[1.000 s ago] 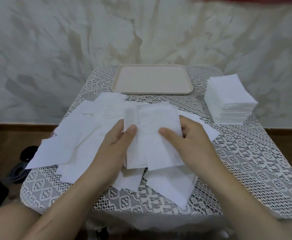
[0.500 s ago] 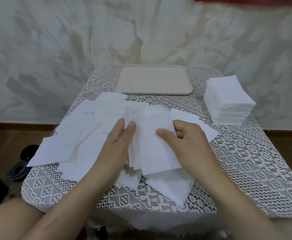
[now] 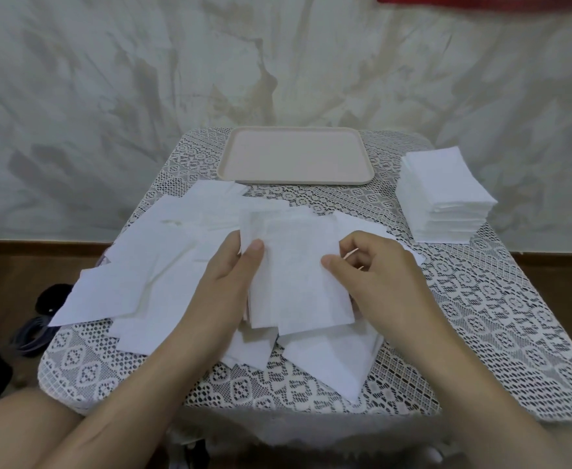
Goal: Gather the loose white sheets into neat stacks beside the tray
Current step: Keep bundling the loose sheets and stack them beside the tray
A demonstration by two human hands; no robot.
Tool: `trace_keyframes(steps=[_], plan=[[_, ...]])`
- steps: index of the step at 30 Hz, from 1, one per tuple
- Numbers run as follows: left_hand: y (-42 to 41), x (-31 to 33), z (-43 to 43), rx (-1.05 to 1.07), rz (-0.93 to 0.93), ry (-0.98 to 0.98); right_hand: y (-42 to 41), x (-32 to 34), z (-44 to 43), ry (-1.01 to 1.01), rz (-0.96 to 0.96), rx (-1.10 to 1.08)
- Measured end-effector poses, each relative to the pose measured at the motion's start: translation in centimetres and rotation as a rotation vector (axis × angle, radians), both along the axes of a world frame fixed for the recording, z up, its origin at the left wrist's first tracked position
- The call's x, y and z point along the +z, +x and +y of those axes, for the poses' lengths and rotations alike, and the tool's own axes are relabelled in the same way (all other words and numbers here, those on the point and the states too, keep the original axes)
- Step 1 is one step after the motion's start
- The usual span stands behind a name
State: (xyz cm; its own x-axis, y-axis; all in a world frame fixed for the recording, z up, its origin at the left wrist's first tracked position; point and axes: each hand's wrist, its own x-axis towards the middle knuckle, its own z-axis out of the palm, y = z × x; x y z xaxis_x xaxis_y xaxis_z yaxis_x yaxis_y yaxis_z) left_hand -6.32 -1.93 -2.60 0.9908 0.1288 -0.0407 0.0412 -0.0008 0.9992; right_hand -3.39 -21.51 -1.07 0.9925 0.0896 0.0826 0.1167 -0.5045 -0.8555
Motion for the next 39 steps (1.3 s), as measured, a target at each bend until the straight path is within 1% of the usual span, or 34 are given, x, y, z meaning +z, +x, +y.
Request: trace_keyframes(steps=[4,6,12,20,24,27,31,35,39], plan=[[-0.1,0.1,0.0,-0.015,0.0,-0.015,0.0,0.4,-0.2,0.267,0.112,0.052],[-0.1,0.1,-0.1,-0.022,-0.006,-0.027,0.0,0.4,0.4,0.307,0.125,0.07],[0.1,-0.1,0.1,-0.052,-0.011,-0.06,0.6,-0.2,1.5,0.335,0.134,0.116],[0.3,-0.3,0.4,-0.058,-0.026,-0.058,1.1,-1.0,1.4,0.273,0.077,0.042],[-0.1,0.0,0.4,-0.017,-0.038,-0.061,0.5,-0.6,1.1,0.267,0.157,0.085],[-0.5,0.0,0.0,-0.009,-0.051,-0.012,-0.2,-0.6,1.2,0.24,0.18,0.154],[-1.0,-0.3,-1.0,-0.008,-0.068,0.068,-1.2,-1.3,1.4,0.054,0.115,0.174],[-1.0,-0.2,-1.2,-0.035,-0.066,0.152,-1.3,-1.4,0.9,0.026,0.111,0.162],[-0.6,-0.4,-0.3,0.028,-0.048,0.217,-1.2,-1.7,-0.9,-0.059,0.093,0.148]])
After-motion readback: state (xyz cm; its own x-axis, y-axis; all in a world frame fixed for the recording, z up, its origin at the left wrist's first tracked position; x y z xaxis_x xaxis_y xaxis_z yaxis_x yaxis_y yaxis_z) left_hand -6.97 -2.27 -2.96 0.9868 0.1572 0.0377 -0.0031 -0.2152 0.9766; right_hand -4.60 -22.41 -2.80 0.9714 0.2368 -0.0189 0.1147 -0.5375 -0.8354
